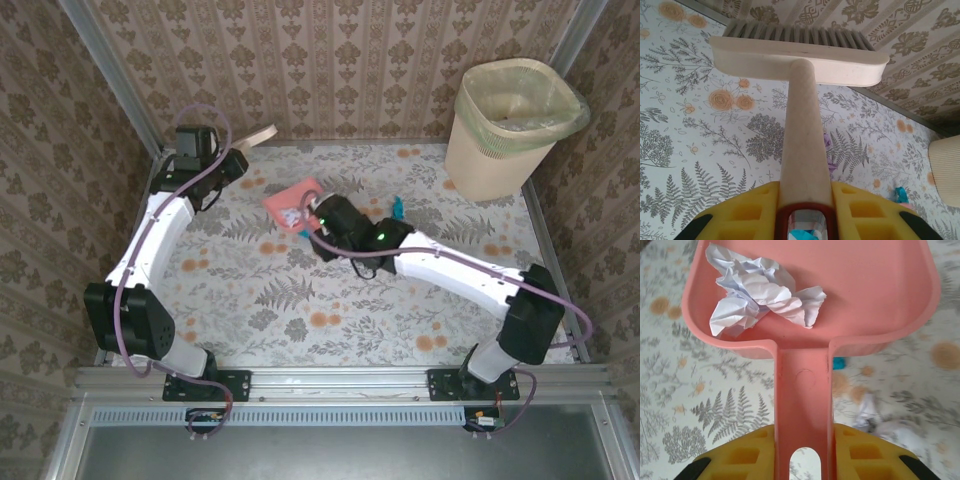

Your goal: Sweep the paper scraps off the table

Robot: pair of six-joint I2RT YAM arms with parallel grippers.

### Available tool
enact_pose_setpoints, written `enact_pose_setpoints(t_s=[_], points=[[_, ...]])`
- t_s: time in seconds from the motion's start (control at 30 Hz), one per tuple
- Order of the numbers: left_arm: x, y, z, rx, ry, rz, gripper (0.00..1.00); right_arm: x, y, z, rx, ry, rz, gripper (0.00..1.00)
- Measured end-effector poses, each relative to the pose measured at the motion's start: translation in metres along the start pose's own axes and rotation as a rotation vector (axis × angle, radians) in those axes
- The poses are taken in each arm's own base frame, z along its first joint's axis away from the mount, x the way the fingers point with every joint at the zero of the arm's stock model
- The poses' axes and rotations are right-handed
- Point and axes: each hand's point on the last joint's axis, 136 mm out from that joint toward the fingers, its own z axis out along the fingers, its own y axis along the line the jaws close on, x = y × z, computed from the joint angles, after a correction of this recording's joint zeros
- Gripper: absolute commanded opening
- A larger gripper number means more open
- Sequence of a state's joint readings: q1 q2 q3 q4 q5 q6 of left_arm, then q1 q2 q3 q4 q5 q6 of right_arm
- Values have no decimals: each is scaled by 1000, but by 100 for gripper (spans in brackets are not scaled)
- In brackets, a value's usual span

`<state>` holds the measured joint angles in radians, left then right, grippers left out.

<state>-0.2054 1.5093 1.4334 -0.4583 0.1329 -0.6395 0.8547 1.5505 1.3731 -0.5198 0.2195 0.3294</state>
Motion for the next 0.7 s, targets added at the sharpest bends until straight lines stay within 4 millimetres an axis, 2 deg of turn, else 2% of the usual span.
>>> enact_pose_setpoints(t_s=[0.17, 0.37, 0.57, 0.7], points=[[0, -13, 15, 12, 15, 2, 0, -37, -62, -41, 97, -53, 145, 0], [13, -29, 33, 18, 56, 29, 0, -64, -137, -81, 235, -90, 269, 0], [13, -41, 31, 35, 55, 46, 0, -86, -204, -124, 348, -160, 391, 0], [12, -41, 31, 32, 51, 47, 0, -101, -239, -154, 398, -221, 457, 0]])
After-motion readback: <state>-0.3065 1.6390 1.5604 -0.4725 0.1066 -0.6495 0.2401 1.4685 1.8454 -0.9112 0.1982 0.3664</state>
